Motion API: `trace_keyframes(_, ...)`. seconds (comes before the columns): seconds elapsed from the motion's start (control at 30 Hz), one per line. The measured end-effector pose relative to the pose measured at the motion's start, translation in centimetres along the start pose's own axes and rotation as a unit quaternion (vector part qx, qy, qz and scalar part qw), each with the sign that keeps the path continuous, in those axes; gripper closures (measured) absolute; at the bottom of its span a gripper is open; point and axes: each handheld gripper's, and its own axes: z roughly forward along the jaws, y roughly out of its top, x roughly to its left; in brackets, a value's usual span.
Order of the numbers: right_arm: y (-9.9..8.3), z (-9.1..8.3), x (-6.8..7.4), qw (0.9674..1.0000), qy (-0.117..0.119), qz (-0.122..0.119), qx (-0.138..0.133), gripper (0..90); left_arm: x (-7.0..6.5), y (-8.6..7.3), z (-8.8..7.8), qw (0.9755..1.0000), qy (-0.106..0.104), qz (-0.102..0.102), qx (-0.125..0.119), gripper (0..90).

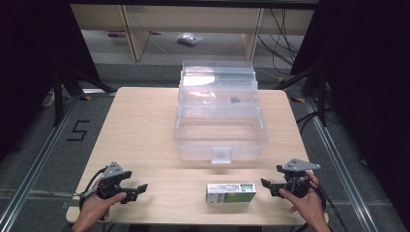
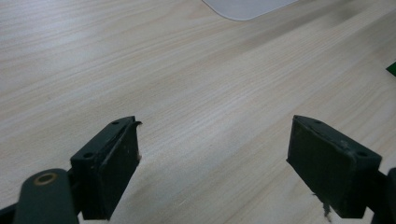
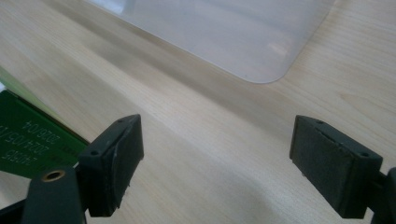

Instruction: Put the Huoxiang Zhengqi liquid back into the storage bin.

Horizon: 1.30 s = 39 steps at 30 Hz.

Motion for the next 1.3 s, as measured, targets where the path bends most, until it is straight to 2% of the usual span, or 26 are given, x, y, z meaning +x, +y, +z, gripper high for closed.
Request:
trace_keyframes(0.07, 0.1, 0.0, 0.2, 1.0, 0.007, 0.003, 0.002, 18.4, 0.0, 0.0, 0.0, 1.0, 0.0, 0.0, 0.0, 15.9)
trace_keyframes(0.13, 0.3, -0.1, 0.3, 1.0, 0.002, 0.001, 0.001, 18.4, 0.0, 0.0, 0.0, 1.0, 0.001, -0.002, 0.0, 15.9)
trace_keyframes(0.17, 0.4, -0.2, 0.4, 0.9999, 0.007, 0.011, 0.009, 18.4, 0.0, 0.0, 0.0, 1.0, 0.001, -0.002, 0.0, 15.9)
trace_keyframes(0.27, 0.6, -0.5, 0.3, 1.0, 0.005, -0.001, 0.005, 18.4, 0.0, 0.0, 0.0, 1.0, 0.001, -0.002, 0.0, 15.9)
trace_keyframes(0.3, 0.6, -0.6, 0.6, 0.9998, 0.006, 0.016, 0.011, 18.4, 0.0, 0.0, 0.0, 1.0, 0.001, -0.002, 0.0, 15.9)
trace_keyframes(0.33, 0.6, -0.6, 0.6, 0.9998, 0.006, 0.016, 0.011, 18.4, 0.0, 0.0, 0.0, 1.0, 0.001, -0.002, 0.0, 16.0)
trace_keyframes(0.37, 0.7, -0.7, 0.5, 0.9999, 0.007, 0.001, 0.008, 18.4, 0.0, 0.0, 0.0, 1.0, 0.001, -0.002, 0.0, 15.9)
trace_keyframes(0.5, 0.9, -1.0, 0.4, 0.9999, 0.009, -0.004, 0.012, 18.5, 0.0, 0.0, 0.0, 1.0, 0.001, -0.001, 0.0, 16.0)
trace_keyframes(0.53, 0.9, -1.1, 0.7, 0.9998, 0.009, 0.009, 0.015, 18.5, 0.0, 0.0, 0.0, 1.0, 0.001, -0.002, 0.0, 16.0)
trace_keyframes(0.57, 1.0, -1.1, 0.5, 0.9999, 0.006, -0.007, 0.008, 18.5, 0.0, 0.0, 0.0, 1.0, 0.001, -0.002, 0.0, 15.9)
trace_keyframes(0.7, 1.5, -1.7, 0.7, 0.9998, 0.013, -0.001, 0.012, 18.8, 0.0, 0.0, 0.0, 1.0, 0.001, -0.002, 0.0, 15.9)
trace_keyframes(0.73, 1.6, -1.8, 0.6, 0.9998, 0.012, -0.014, 0.005, 18.8, 0.0, 0.0, 0.0, 1.0, 0.001, -0.002, 0.0, 16.0)
trace_keyframes(0.87, 2.0, -2.1, 0.8, 0.9997, 0.016, -0.015, 0.01, 18.8, 0.0, 0.0, 0.0, 1.0, 0.001, -0.002, 0.0, 15.9)
trace_keyframes(0.9, 2.2, -2.1, 0.7, 0.9995, 0.017, -0.026, 0.006, 18.8, 0.0, 0.0, 0.0, 1.0, 0.001, -0.002, 0.0, 16.0)
trace_keyframes(0.93, 2.3, -2.3, 1.0, 0.9996, 0.019, -0.013, 0.015, 18.9, 0.0, 0.0, 0.0, 1.0, 0.001, -0.002, 0.0, 15.9)
trace_keyframes(0.97, 2.4, -2.3, 0.8, 0.9993, 0.017, -0.03, 0.012, 18.9, 0.0, 0.0, 0.0, 1.0, 0.001, -0.002, 0.0, 15.9)
trace_keyframes(1.0, 2.6, -2.4, 1.0, 0.9994, 0.021, -0.022, 0.013, 19.0, 0.0, 0.0, 0.0, 1.0, 0.001, -0.002, 0.0, 15.9)
trace_keyframes(1.03, 2.9, -2.5, 0.9, 0.9988, 0.019, -0.045, 0.004, 18.9, 0.0, 0.0, 0.0, 1.0, 0.001, -0.001, 0.0, 16.0)
trace_keyframes(1.1, 3.1, -2.7, 1.1, 0.9988, 0.026, -0.042, 0.006, 18.9, 0.0, 0.0, 0.0, 1.0, 0.001, 0.001, 0.002, 16.0)
trace_keyframes(1.17, 3.3, -2.7, 1.1, 0.9983, 0.028, -0.05, 0.004, 19.0, 0.0, 0.0, -0.1, 1.0, 0.001, 0.004, 0.005, 15.9)
trace_keyframes(1.2, 3.4, -2.8, 1.5, 0.9988, 0.032, -0.034, 0.011, 19.0, 0.0, 0.0, 0.0, 1.0, 0.001, -0.002, 0.0, 15.9)
trace_keyframes(1.23, 3.7, -2.9, 1.6, 0.9983, 0.037, -0.046, 0.007, 18.9, 0.0, 0.0, 0.0, 1.0, 0.001, -0.001, 0.0, 16.0)
trace_keyframes(1.3, 3.8, -2.9, 1.8, 0.9981, 0.038, -0.047, 0.005, 18.9, 0.0, 0.0, 0.0, 1.0, 0.001, -0.001, 0.0, 15.9)
